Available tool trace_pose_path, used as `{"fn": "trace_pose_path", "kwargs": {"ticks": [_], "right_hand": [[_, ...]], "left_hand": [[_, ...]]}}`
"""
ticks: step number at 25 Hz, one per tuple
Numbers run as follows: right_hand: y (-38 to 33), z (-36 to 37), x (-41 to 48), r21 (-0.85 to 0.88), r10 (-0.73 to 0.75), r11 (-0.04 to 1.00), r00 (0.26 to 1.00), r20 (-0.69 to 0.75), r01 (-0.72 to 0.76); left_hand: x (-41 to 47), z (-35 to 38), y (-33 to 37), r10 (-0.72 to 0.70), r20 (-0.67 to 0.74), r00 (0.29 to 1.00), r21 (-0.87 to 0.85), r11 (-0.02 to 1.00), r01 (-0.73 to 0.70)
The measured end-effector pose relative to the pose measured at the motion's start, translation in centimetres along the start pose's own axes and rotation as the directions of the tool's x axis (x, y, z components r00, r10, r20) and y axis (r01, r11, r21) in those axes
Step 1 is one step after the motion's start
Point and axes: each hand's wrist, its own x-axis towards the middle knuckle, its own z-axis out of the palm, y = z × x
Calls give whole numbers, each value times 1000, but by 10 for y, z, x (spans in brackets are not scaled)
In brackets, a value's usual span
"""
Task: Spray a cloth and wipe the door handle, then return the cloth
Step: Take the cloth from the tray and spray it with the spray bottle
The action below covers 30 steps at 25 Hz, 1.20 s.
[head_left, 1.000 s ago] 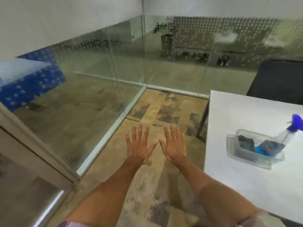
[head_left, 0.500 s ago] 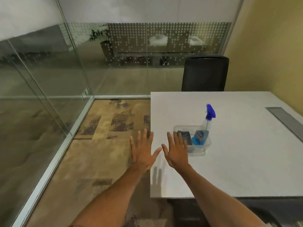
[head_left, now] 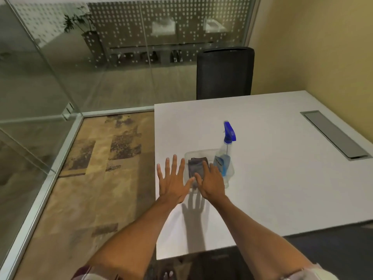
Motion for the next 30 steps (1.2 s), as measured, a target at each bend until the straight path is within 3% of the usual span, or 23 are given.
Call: {"fn": "trace_pose_path", "kwargs": {"ticks": [3, 8, 14, 20, 25, 28, 30], "right_hand": [[0, 12, 27, 70, 106, 992, 994, 18, -107], [-6, 30, 76, 9, 228, 973, 965, 133, -231], [-8, 50, 109, -67, 464, 882, 838, 287, -466], [7, 72, 121, -75, 521, 847, 796, 308, -526], [18, 76, 129, -42, 569, 817, 792, 222, -575], [27, 75, 131, 41, 484, 858, 833, 267, -512], [28, 70, 132, 170, 491, 823, 829, 266, -542]], "left_hand": [[28, 10, 3, 32, 39, 999, 2, 999, -32], [66, 36, 9, 103, 140, 985, 1, 995, -104], [87, 64, 17, 189, 236, 953, -160, 975, -153], [83, 80, 16, 197, 285, 938, -224, 965, -135], [79, 86, 22, 174, 267, 948, -245, 964, -108], [78, 88, 22, 175, 277, 945, -262, 960, -101], [79, 88, 24, 163, 295, 942, -271, 959, -81]]}}
